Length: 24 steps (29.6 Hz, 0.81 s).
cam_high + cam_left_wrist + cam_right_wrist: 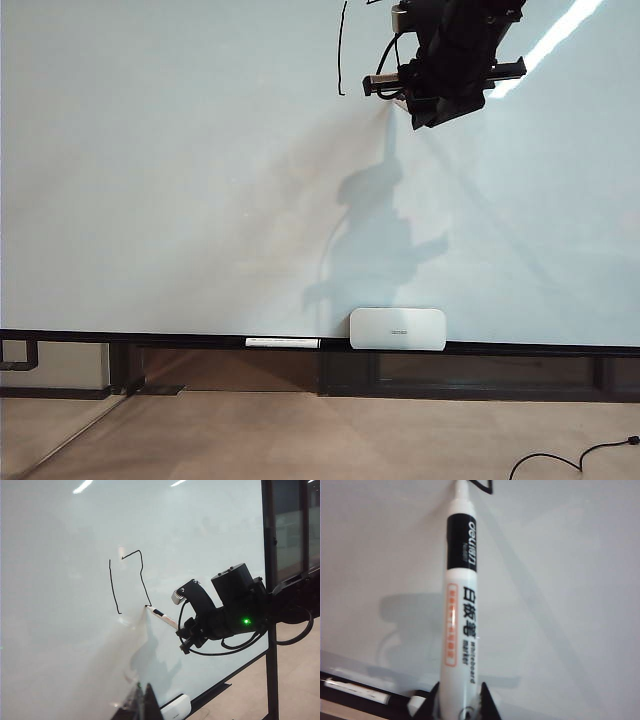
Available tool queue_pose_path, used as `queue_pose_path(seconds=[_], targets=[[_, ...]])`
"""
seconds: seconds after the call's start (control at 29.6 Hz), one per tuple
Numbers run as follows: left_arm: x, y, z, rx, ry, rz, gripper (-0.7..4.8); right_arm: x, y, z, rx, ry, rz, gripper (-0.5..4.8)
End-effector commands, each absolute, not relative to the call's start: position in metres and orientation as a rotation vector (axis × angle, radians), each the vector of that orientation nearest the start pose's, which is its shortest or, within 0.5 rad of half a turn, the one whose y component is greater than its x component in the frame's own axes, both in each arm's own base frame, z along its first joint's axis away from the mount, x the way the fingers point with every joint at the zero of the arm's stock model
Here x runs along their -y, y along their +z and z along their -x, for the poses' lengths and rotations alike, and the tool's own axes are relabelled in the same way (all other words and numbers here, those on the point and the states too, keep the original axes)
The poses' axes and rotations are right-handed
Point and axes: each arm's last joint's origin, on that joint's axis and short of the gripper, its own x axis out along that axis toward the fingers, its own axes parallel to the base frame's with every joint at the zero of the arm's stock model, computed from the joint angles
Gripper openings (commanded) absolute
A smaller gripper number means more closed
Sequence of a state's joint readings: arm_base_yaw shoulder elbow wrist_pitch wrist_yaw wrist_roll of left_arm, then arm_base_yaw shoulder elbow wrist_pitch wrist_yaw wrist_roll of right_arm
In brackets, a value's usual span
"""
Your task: Reach to the right to find the marker pen, pick it up, and write the number 13 on the whiteboard.
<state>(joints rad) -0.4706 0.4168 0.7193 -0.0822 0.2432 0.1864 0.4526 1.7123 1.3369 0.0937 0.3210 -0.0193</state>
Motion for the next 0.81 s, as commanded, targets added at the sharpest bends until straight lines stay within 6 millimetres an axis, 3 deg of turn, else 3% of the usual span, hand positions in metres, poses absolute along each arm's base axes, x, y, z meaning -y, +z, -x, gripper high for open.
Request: queue_pose_path(seconds=[0.03,0.4,0.61,0.81], targets=[[0.046,0.364,-0.075,0.310,-0.690,-0.151,-0.06,-0.167,0.311,-0.363,-0.223,0.179,0.105,-0.02],[0.046,0.364,-0.074,0.310,-0.690,-0.150,-0.06,-0.169,0.311,-0.362,-0.220,0.224,0.097,-0.02],[0.046,0.364,-0.074,0.304,-0.691,-0.148,-0.06,-0.174,0.331,-0.348,-0.165,0.235,0.087,-0.02],[0.046,0.364,-0.074,0.304,-0.691,-0.149,-0.06,-0.173,0.342,-0.346,-0.095,0.236,0.069,-0.02]])
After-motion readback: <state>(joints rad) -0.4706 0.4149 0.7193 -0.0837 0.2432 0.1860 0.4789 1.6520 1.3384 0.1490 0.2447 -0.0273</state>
